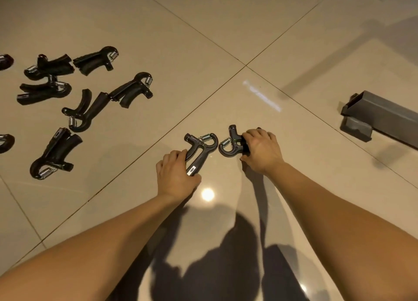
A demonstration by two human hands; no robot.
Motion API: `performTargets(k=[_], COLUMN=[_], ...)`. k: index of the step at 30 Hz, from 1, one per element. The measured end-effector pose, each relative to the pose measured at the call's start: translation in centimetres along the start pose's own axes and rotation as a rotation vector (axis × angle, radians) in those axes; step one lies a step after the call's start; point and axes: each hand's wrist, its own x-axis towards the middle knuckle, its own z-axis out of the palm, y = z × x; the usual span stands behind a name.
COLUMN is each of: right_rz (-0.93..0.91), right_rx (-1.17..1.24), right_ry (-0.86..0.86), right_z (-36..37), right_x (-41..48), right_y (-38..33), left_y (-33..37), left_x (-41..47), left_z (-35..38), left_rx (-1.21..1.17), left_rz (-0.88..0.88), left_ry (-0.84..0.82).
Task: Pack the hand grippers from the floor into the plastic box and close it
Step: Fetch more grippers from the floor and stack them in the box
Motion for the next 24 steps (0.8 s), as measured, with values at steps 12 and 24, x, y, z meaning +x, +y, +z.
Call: performTargets(k=[12, 24], right_rz=[0.066, 0.181], right_rx=[0.042, 0.142], right_ry=[-0.042, 0.193], right_z=[0.5, -5.3], right_x=[-5.3, -18.0], right_y=[-0.8, -2.6], left_y=[1.2, 4.5], left_x=[-0.6, -10.6], left_z=[-0.4, -5.1], left_rx=[-0.168, -0.214], left_rz=[-0.082, 0.17], left_ry=[-0.063, 0.023])
